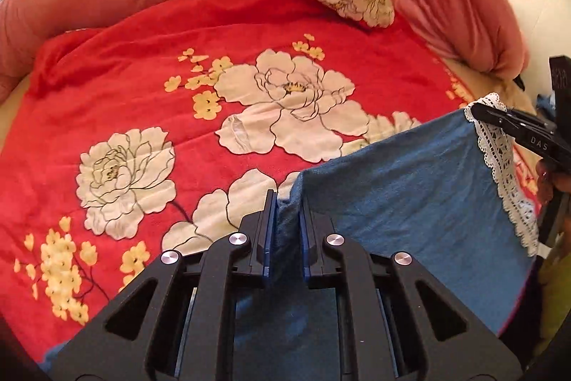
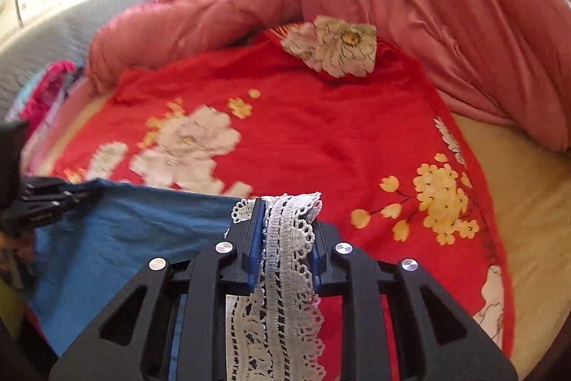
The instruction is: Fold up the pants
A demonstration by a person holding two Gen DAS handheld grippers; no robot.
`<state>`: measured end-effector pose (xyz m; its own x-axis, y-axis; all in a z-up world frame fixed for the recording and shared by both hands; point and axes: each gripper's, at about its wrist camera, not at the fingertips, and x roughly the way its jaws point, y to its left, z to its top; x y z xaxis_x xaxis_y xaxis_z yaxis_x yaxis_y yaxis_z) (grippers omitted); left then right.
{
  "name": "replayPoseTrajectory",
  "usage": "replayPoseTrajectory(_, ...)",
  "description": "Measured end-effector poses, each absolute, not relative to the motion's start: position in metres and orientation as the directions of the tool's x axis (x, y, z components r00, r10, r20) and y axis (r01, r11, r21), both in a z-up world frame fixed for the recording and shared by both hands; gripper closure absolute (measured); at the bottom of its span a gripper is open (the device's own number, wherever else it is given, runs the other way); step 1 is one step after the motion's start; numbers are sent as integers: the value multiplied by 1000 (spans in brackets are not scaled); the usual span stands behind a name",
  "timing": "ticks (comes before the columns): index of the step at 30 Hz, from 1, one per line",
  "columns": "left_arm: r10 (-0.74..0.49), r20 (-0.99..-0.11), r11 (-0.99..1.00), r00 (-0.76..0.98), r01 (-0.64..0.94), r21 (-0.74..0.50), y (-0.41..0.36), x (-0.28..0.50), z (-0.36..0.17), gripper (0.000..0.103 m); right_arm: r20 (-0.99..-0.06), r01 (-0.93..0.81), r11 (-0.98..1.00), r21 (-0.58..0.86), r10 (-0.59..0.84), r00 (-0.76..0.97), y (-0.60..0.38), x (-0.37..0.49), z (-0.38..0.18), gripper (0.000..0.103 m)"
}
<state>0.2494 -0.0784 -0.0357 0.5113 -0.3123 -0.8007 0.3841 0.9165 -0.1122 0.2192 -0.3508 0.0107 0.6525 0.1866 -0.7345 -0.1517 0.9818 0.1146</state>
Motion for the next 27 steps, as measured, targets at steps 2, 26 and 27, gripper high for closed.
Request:
replayPoseTrajectory(2, -292, -815, 922, 501, 375, -99, -81, 253, -47, 97, -769, -153, 987, 46, 133, 625, -344, 225, -3, 84)
replayPoseTrajectory(26, -294, -684, 955, 668, 177, -238, 13, 122, -2, 60, -608, -19, 923, 384, 269, 747, -404, 99, 21, 31)
replayPoseTrajectory(27, -287, -687, 957, 668, 169, -236, 17, 114, -3, 60, -615, -17, 919, 394, 278, 738, -402, 93, 19, 31)
